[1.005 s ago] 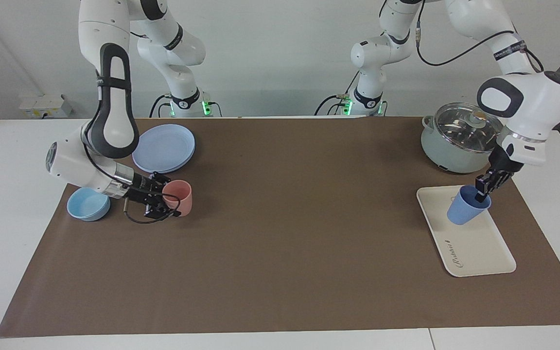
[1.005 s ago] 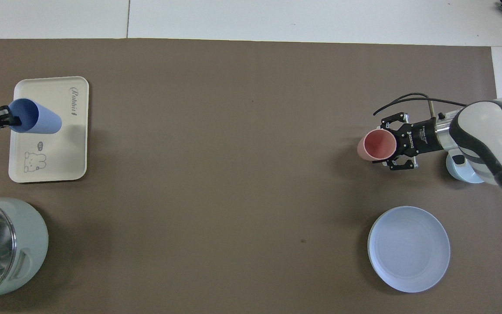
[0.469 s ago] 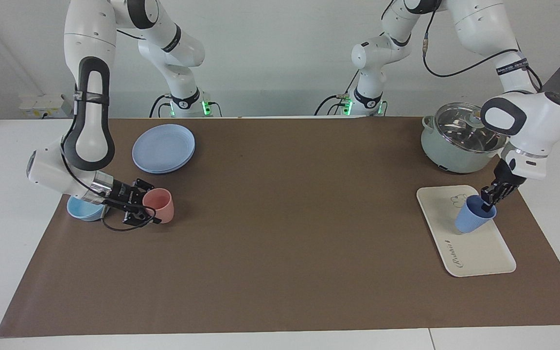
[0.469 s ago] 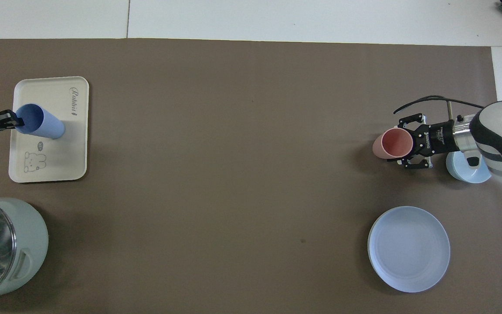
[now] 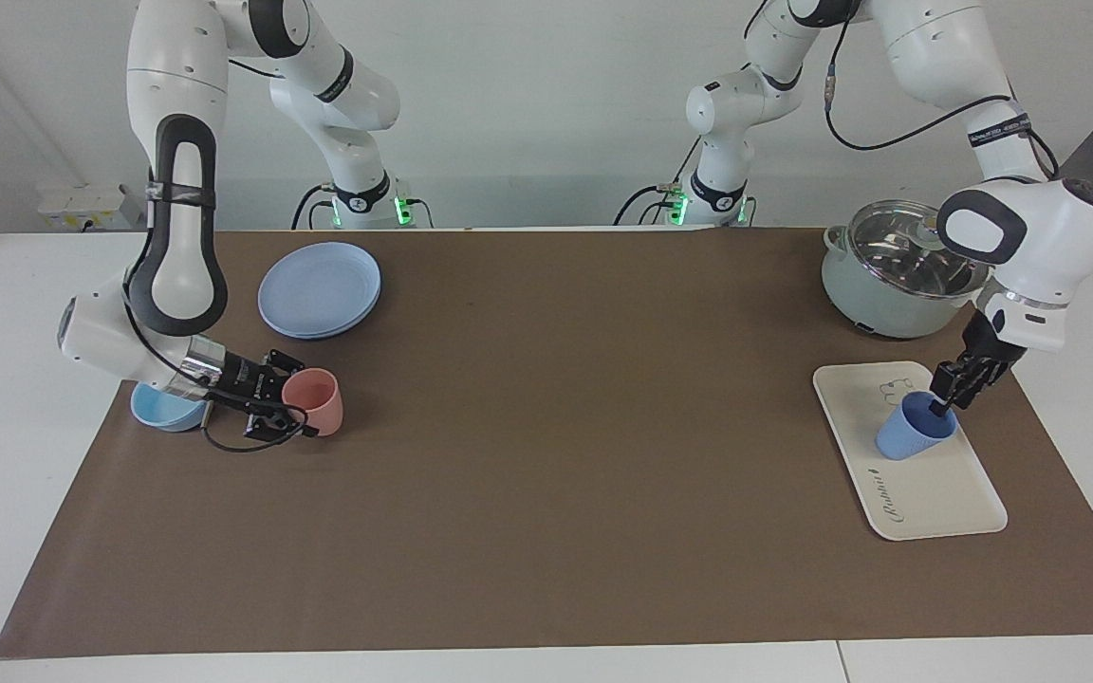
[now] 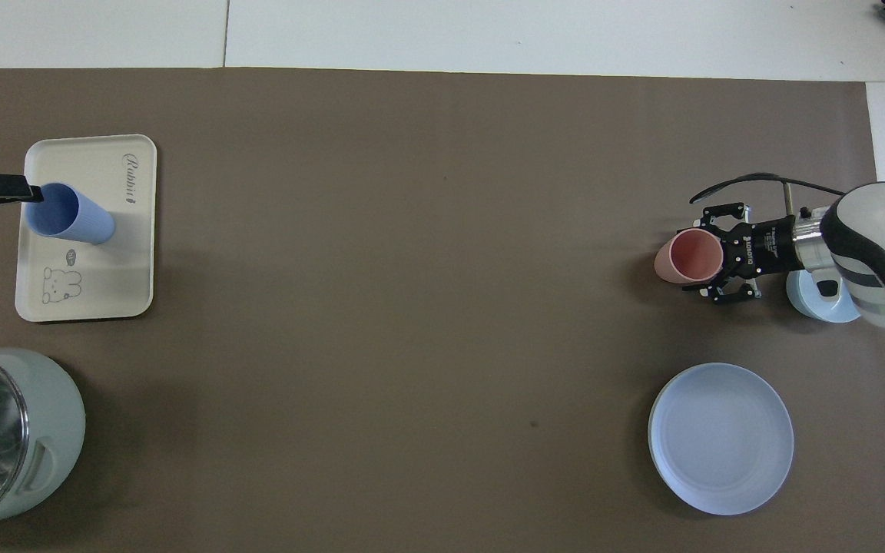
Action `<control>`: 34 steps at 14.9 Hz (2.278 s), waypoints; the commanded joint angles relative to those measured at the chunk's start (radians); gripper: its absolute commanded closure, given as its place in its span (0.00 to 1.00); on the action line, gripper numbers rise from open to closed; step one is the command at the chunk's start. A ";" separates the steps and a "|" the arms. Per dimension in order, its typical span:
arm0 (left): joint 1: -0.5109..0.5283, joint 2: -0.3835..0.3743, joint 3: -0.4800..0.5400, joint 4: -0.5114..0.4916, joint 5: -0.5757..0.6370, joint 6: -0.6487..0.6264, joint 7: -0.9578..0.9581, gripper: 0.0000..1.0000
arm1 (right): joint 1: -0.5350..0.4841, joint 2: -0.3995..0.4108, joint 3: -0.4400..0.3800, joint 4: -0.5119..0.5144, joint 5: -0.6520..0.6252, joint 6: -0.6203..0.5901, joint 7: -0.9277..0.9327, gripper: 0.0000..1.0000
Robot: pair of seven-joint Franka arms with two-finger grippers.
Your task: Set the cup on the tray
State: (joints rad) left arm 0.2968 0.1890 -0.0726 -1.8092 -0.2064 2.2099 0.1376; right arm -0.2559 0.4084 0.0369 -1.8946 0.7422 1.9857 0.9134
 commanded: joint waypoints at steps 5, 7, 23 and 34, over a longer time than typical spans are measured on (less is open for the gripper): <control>-0.198 -0.154 0.005 0.030 0.215 -0.318 -0.004 0.00 | -0.014 -0.069 -0.012 -0.021 0.020 0.018 -0.045 0.00; -0.272 -0.172 0.005 0.016 0.245 -0.383 -0.006 0.00 | -0.017 -0.100 -0.018 -0.023 -0.004 0.015 -0.059 0.00; -0.370 -0.225 -0.001 0.235 0.211 -0.680 -0.136 0.00 | 0.127 -0.404 0.003 0.000 -0.633 -0.214 -0.906 0.00; -0.352 -0.207 0.013 0.237 0.205 -0.629 -0.116 0.00 | 0.248 -0.398 0.011 0.259 -0.762 -0.332 -0.904 0.00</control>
State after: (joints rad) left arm -0.0584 -0.0289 -0.0633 -1.5859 0.0085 1.5579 0.0155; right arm -0.0251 -0.0167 0.0454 -1.7080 0.0163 1.7017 0.0306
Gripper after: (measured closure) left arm 0.000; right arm 0.000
